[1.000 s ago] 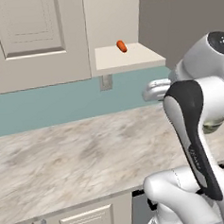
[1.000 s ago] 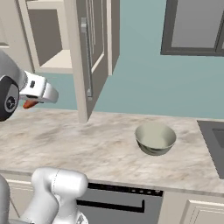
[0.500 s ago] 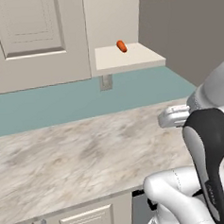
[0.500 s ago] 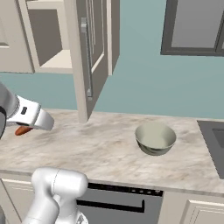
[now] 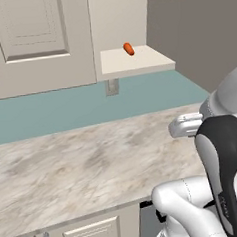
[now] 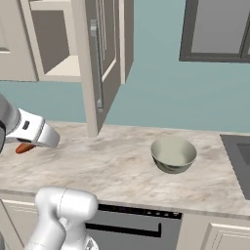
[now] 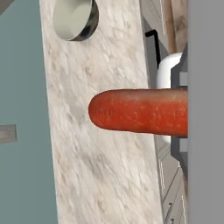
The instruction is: Pick the carrots from the cabinet and place them in one bowl. Pick the pear from the sink and place it in the other bowl.
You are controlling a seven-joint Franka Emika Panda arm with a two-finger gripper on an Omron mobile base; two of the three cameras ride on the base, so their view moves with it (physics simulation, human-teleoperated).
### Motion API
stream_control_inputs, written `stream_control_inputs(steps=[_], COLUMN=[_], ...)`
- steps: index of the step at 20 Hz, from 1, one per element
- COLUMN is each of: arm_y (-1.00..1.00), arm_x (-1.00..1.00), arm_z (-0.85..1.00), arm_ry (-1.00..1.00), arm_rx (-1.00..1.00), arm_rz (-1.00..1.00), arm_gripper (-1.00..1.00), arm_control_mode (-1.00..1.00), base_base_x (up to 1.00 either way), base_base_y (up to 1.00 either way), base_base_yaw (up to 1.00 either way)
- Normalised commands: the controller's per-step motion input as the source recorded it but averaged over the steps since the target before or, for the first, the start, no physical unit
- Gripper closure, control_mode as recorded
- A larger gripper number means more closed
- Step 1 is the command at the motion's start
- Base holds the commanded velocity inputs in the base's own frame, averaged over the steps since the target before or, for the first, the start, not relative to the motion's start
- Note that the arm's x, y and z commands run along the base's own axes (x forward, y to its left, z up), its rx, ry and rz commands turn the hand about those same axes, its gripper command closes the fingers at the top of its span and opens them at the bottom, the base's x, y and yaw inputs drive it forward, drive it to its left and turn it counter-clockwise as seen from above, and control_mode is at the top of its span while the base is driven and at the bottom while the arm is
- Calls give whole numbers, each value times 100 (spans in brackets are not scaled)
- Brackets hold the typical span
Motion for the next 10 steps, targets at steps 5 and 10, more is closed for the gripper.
stream_control_inputs(steps=[5,10], arm_y=[0,0], arm_x=[0,0], arm_z=[0,0], arm_ry=[0,0], arm_rx=[0,0], arm_rz=[0,0], arm_gripper=[100,100], arm_control_mode=[100,100], base_base_x=[-46,-56], base_base_y=[-2,-7], base_base_yaw=[0,0])
